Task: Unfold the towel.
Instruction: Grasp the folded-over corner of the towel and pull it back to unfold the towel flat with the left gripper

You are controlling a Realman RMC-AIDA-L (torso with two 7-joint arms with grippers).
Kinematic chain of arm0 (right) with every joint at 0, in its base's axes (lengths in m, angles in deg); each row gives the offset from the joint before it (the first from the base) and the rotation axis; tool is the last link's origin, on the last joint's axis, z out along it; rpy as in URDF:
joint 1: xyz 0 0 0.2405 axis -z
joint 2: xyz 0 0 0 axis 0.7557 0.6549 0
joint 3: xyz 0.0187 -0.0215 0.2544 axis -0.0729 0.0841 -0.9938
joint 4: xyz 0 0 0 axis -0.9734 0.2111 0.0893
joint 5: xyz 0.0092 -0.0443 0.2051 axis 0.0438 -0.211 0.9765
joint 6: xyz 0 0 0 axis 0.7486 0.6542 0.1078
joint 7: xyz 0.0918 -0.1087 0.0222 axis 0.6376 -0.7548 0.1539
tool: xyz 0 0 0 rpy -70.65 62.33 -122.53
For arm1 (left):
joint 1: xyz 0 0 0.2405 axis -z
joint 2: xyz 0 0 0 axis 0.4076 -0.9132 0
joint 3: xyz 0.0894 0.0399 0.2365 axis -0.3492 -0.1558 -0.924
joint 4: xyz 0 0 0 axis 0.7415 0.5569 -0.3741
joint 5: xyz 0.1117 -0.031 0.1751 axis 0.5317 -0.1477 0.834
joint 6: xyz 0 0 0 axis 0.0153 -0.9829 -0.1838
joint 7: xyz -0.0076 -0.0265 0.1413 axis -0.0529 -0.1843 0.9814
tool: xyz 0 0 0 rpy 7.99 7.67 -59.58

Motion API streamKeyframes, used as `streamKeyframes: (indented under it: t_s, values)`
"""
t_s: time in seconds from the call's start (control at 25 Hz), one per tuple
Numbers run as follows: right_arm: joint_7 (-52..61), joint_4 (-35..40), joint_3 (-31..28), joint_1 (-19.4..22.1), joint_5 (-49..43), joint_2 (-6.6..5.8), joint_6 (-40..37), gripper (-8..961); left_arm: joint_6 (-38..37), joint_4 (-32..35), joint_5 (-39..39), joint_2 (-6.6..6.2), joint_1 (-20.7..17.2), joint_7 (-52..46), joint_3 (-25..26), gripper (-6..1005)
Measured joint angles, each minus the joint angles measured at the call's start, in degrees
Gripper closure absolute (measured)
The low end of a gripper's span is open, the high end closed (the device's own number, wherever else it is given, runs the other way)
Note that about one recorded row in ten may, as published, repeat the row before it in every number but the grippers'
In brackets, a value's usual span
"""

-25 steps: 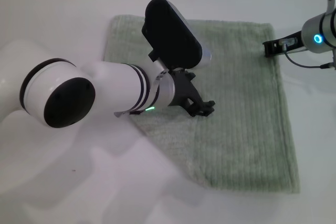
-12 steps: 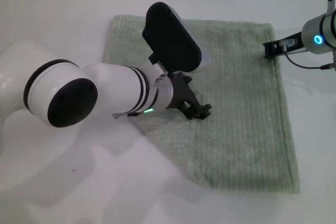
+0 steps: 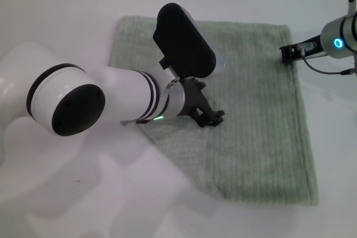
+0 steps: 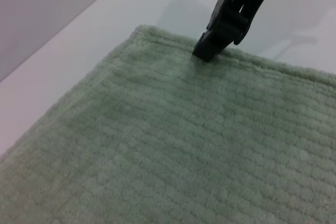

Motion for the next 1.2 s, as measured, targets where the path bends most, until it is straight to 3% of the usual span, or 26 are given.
streamKeyframes:
  t_s: [0.2,0.48,0.64,0.84,1.0,1.2]
  values:
    - [0.0,0.0,0.0,0.05,0.0,0.1,0.14,954,1.56,0.8,0.11,0.0,1.19,-0.03,-0.07,204]
    - [0.0,0.0,-0.01,0.02,0.0,0.15,0.33,953,2.95,-0.36,0.12,-0.08,1.18,-0.03,-0.17,411]
    - [0.0,0.0,-0.01,0.0,0.0,0.21,0.34,953,3.15,-0.82,0.12,-0.15,1.07,-0.03,-0.1,645]
    - [0.0,0.0,0.0,-0.03,0.0,0.25,0.39,953,3.92,-1.72,0.19,-0.17,0.84,-0.03,0.21,809]
    - [0.08,0.0,0.0,-0.05,-0.01,0.25,0.43,953,7.21,-6.09,1.75,-0.26,-0.48,-0.02,0.86,977]
    - [0.11,0.0,0.0,-0.05,0.0,0.25,0.43,954,10.37,-14.17,5.72,-0.27,-4.7,-0.23,2.35,977]
